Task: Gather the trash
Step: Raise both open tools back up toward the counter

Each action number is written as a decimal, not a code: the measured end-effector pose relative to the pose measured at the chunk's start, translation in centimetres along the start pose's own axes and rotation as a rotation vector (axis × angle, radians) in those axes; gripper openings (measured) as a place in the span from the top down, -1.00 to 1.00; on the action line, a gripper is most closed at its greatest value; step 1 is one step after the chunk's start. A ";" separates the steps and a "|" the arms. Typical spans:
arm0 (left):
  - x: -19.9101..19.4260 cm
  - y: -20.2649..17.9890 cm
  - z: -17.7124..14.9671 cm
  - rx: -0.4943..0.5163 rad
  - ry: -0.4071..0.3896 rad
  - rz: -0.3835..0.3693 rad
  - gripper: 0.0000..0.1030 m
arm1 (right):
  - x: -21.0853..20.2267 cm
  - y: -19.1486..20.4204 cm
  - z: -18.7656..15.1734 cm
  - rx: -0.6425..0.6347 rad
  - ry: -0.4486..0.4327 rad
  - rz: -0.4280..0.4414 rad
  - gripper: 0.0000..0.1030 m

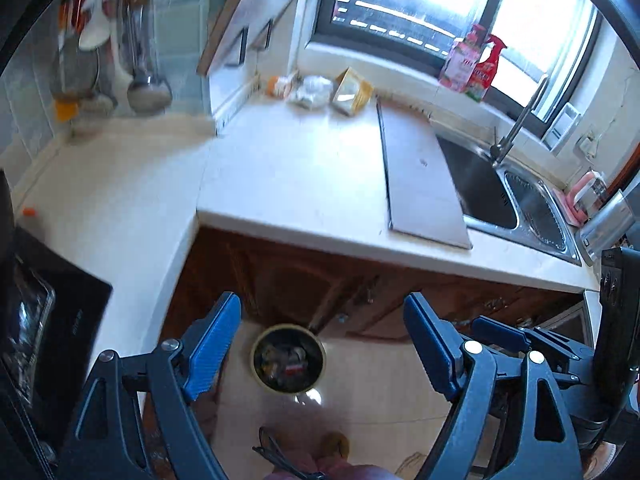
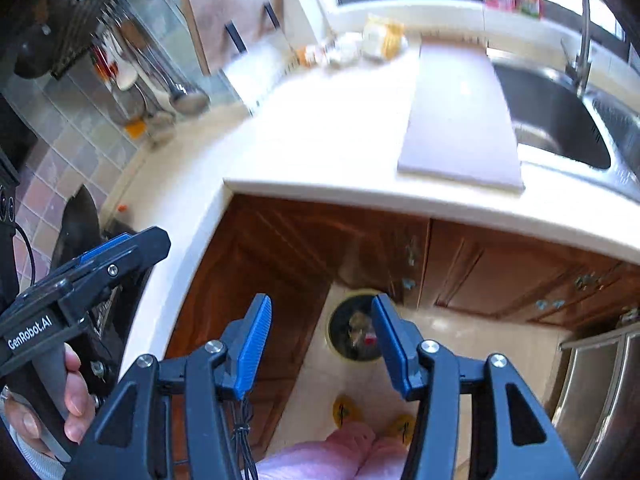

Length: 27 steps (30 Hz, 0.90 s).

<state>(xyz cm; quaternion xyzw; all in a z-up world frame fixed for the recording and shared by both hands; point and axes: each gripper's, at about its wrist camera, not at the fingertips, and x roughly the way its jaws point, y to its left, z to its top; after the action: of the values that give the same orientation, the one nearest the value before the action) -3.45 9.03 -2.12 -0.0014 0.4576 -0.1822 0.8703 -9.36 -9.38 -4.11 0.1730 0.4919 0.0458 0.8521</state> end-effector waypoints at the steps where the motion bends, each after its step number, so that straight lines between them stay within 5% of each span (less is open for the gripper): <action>1: -0.5 -0.2 0.5 0.015 -0.015 0.003 -0.59 | -0.6 0.3 0.5 -0.001 -0.017 -0.002 -0.02; 15: -5.1 -0.1 9.4 0.076 -0.270 0.027 -0.60 | -4.4 3.0 4.6 0.017 -0.208 -0.045 -0.02; 27: -1.4 -2.2 14.9 0.160 -0.311 0.150 -0.65 | -4.6 1.3 10.8 0.055 -0.268 0.010 -0.03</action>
<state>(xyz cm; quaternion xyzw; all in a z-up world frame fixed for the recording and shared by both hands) 6.98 4.99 8.06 0.0740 0.3006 -0.1501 0.9390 -2.41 -11.99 5.03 0.2035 0.3739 0.0130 0.9048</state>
